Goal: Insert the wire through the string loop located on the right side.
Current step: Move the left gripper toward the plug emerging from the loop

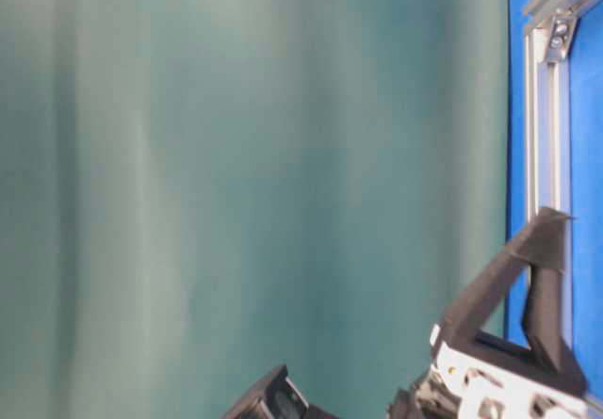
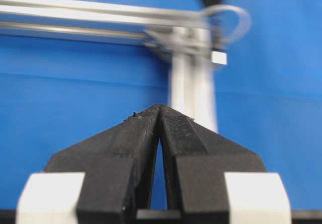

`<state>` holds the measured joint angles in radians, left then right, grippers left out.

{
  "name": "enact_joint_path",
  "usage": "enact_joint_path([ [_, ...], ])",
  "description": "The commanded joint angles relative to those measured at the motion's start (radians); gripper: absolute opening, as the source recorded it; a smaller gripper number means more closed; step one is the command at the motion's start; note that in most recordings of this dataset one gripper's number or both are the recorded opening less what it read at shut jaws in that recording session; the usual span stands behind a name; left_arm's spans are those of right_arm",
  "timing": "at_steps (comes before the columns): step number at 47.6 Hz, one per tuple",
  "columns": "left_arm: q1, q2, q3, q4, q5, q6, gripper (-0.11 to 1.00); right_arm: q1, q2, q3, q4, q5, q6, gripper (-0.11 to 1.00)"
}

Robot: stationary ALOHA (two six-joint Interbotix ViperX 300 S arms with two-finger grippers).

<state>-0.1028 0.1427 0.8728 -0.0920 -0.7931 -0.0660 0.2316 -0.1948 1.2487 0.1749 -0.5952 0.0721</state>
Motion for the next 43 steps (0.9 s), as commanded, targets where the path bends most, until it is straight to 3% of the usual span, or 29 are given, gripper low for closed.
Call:
enact_joint_path([
  [1,-0.043,-0.028,-0.011,0.002,-0.005,-0.012,0.00,-0.002,-0.006,-0.017,0.000,-0.011,0.002,-0.03],
  [10,-0.092,-0.026,-0.014,0.002,-0.003,-0.038,0.00,0.000,-0.006,-0.017,0.000,-0.009,0.002,-0.03],
  [22,-0.089,-0.020,-0.035,0.002,0.034,-0.038,0.00,0.000,-0.006,-0.017,0.000,-0.008,0.002,-0.03],
  [43,-0.040,0.075,-0.261,0.002,0.190,-0.020,0.00,0.000,-0.006,-0.017,0.000,-0.008,0.002,-0.03],
])
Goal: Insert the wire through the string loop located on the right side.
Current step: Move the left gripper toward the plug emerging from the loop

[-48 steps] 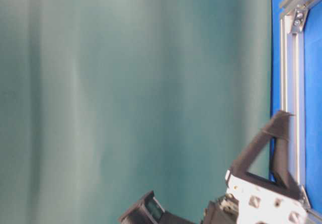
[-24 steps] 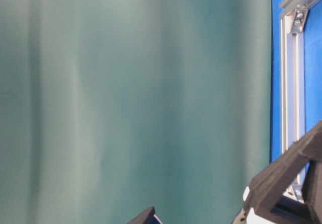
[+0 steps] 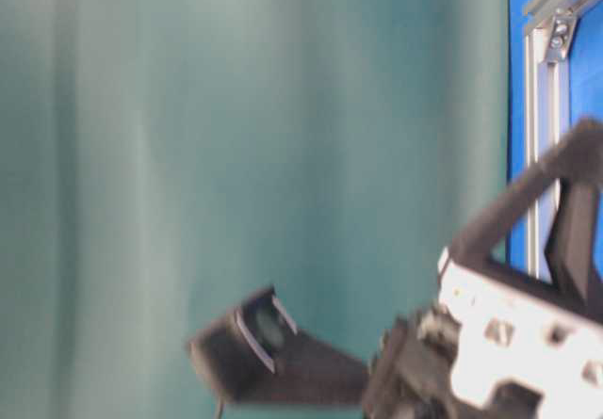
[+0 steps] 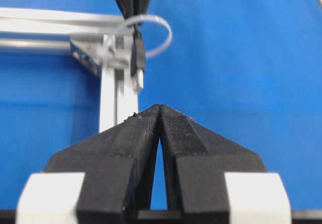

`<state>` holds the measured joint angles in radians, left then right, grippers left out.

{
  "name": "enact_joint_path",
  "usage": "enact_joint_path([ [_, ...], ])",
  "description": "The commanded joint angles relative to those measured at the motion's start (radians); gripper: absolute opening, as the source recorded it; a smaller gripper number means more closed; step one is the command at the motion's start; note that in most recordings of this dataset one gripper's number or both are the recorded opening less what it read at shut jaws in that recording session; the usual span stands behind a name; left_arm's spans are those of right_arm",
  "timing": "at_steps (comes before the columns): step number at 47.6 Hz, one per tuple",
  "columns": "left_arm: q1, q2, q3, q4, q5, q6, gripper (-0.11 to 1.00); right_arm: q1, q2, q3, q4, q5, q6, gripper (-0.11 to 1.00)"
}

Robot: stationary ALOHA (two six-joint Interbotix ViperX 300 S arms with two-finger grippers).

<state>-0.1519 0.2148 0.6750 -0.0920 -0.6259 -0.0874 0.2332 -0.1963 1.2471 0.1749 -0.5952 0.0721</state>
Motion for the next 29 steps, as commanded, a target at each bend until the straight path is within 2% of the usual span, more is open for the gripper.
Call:
enact_joint_path([
  [1,0.011,0.009,-0.077,0.002,0.032,0.002,0.00,-0.002,-0.005,-0.015,0.000,-0.008,0.002,-0.03],
  [10,0.017,0.063,-0.204,0.003,0.130,0.005,0.00,-0.002,-0.005,-0.015,0.000,-0.008,0.002,-0.03],
  [19,0.018,0.109,-0.308,0.005,0.209,0.037,0.00,-0.002,-0.005,-0.015,0.000,-0.008,0.002,-0.03],
  [29,0.020,0.120,-0.328,0.005,0.238,0.041,0.00,-0.002,-0.005,-0.015,0.000,-0.008,0.002,-0.03],
])
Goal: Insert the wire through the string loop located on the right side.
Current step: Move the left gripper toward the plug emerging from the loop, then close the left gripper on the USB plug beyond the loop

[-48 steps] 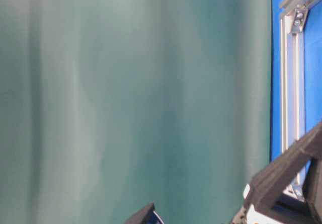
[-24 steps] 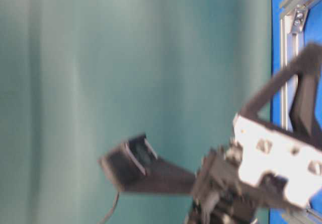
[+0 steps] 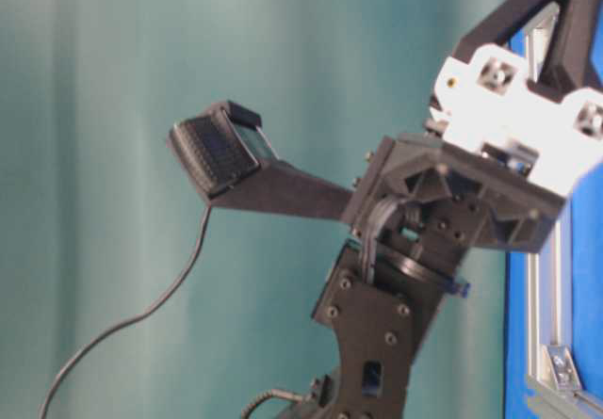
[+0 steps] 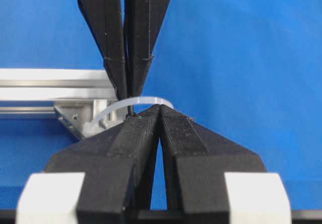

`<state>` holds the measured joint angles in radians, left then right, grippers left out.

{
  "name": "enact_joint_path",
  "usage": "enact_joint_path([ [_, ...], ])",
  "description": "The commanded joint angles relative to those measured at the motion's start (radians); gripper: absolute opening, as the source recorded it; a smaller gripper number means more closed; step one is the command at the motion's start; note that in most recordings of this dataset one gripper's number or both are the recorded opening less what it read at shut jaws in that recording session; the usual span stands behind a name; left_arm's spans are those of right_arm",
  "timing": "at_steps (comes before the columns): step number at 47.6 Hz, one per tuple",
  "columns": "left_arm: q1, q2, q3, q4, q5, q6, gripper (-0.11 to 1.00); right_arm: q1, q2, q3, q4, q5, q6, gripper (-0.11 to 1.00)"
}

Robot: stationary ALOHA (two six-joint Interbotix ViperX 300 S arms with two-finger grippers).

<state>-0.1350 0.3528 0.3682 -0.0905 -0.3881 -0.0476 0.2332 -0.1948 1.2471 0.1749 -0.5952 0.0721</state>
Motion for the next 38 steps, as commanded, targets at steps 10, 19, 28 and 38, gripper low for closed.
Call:
enact_joint_path([
  [10,0.005,-0.018,-0.015,0.003,0.000,0.002,0.01,-0.002,-0.006,-0.015,0.000,-0.009,0.002,-0.03],
  [19,0.008,-0.018,-0.020,0.003,0.000,0.002,0.22,-0.002,-0.006,-0.015,0.000,-0.009,0.002,-0.03],
  [28,0.009,-0.017,-0.026,0.003,-0.002,0.003,0.77,-0.002,-0.006,-0.015,0.000,-0.009,0.002,-0.03],
  [38,0.012,-0.015,-0.026,0.003,-0.002,0.003,0.87,-0.002,-0.006,-0.015,0.000,-0.008,0.002,-0.03],
])
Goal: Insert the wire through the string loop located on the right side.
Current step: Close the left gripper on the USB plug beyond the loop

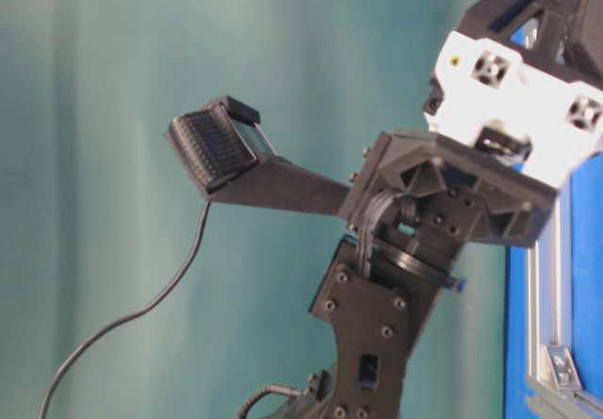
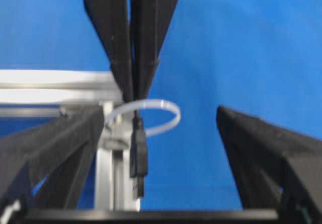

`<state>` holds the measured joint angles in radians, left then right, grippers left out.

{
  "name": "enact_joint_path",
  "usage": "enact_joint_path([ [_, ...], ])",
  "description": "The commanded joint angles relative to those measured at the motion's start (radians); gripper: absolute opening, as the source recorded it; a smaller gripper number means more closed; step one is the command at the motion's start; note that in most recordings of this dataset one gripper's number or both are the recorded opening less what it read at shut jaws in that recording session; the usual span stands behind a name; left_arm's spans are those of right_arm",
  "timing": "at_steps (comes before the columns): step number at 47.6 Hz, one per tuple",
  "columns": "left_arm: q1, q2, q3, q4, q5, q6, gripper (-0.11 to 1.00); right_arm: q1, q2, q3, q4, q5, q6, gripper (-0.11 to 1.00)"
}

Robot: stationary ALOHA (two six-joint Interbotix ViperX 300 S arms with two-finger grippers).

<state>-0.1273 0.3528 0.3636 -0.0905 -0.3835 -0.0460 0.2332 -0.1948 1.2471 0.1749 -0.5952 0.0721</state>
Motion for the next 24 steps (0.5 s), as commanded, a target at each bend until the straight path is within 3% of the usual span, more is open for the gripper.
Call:
enact_joint_path([
  [1,0.005,-0.012,-0.018,0.003,-0.008,0.002,0.87,-0.002,-0.006,-0.015,0.002,-0.009,0.002,-0.03],
  [24,0.012,0.067,-0.017,0.005,-0.040,0.002,0.88,-0.002,-0.006,-0.015,0.000,-0.008,0.002,-0.03],
])
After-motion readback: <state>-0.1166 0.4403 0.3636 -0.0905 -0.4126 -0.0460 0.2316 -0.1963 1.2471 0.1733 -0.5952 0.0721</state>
